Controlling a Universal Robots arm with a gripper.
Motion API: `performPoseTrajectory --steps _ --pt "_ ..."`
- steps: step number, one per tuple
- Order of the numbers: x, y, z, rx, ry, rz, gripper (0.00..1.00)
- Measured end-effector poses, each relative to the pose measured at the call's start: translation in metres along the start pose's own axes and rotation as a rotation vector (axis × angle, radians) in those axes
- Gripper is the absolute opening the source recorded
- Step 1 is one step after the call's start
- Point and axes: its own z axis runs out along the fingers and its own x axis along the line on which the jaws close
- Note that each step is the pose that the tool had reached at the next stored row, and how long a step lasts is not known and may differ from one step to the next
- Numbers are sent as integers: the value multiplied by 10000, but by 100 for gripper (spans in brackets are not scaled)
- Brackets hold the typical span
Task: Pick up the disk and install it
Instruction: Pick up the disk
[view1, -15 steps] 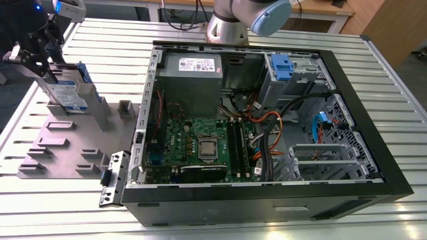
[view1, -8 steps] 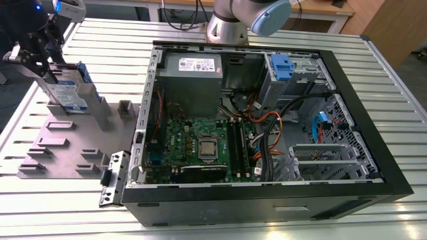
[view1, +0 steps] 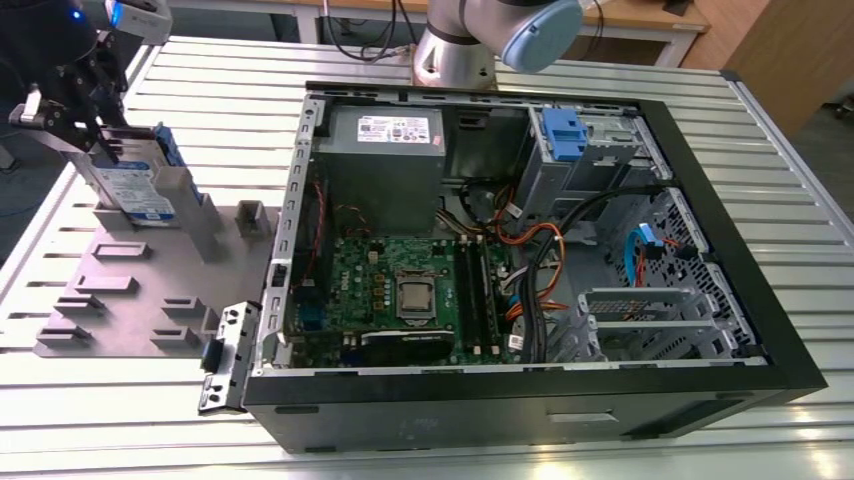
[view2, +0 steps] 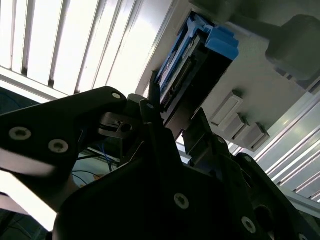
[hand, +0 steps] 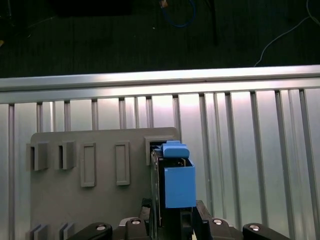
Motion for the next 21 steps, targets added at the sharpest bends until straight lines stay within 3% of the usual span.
performPoseTrajectory --steps 6,15,21 --pt "0 0 0 -17 24 -284 45" --pt "0 0 0 -19 27 -305 45" --pt "0 0 0 -19 27 -308 36"
